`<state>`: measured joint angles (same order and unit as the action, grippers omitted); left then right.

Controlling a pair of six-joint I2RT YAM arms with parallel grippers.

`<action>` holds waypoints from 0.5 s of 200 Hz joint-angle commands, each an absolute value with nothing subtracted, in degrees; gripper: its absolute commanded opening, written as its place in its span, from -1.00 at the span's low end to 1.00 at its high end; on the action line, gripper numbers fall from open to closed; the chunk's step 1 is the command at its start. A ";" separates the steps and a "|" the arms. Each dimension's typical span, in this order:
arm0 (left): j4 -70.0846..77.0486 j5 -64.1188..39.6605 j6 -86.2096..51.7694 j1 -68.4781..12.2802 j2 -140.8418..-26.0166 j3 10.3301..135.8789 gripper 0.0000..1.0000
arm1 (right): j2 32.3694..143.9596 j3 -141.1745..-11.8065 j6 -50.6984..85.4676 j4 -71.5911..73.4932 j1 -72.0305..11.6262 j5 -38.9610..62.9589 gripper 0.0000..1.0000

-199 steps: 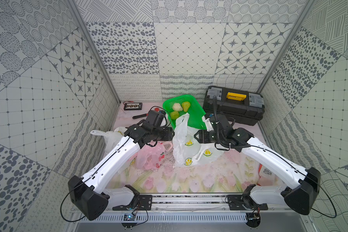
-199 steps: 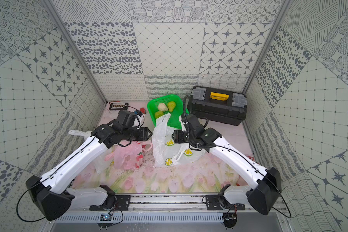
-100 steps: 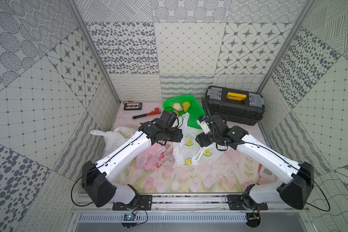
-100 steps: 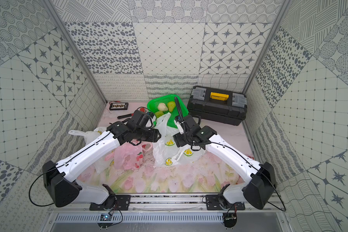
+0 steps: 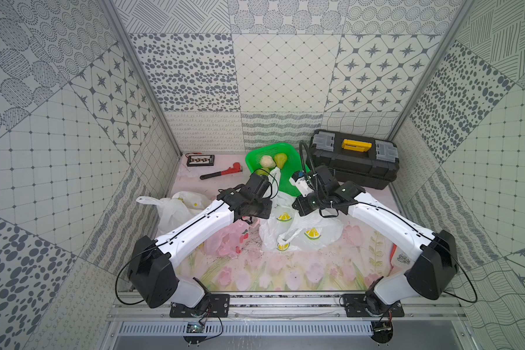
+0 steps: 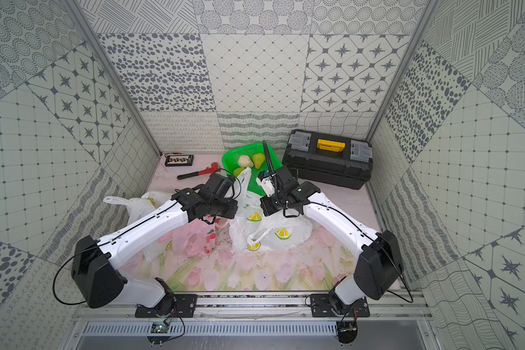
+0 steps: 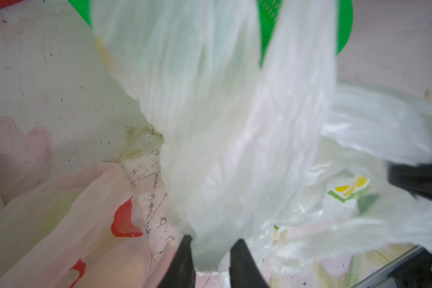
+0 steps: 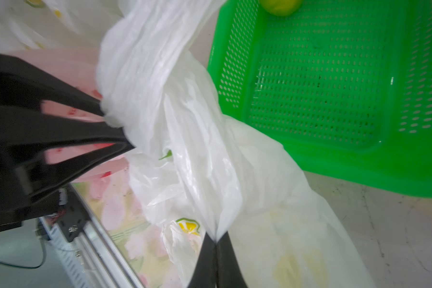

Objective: Place the pears into plastic bags & tie knots
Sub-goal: Pick up the plastic bag at the center of the board.

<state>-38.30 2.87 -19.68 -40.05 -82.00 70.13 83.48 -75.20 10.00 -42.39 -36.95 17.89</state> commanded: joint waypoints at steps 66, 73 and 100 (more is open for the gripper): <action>-41.11 -1.28 -17.69 -38.81 -77.72 79.96 -0.63 | 65.26 -63.87 32.12 -34.95 -27.99 46.01 -1.00; -43.26 -1.76 -18.62 -38.96 -77.43 82.14 -0.60 | 64.69 -63.94 32.53 -35.84 -27.16 44.15 -1.00; -46.66 -6.61 -20.05 -38.85 -73.80 85.73 -0.41 | 61.57 -62.72 36.51 -32.68 -25.45 40.27 -1.00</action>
<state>-40.25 0.64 -17.78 -39.24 -77.25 80.66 64.71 -64.01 30.26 -38.50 -26.22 41.69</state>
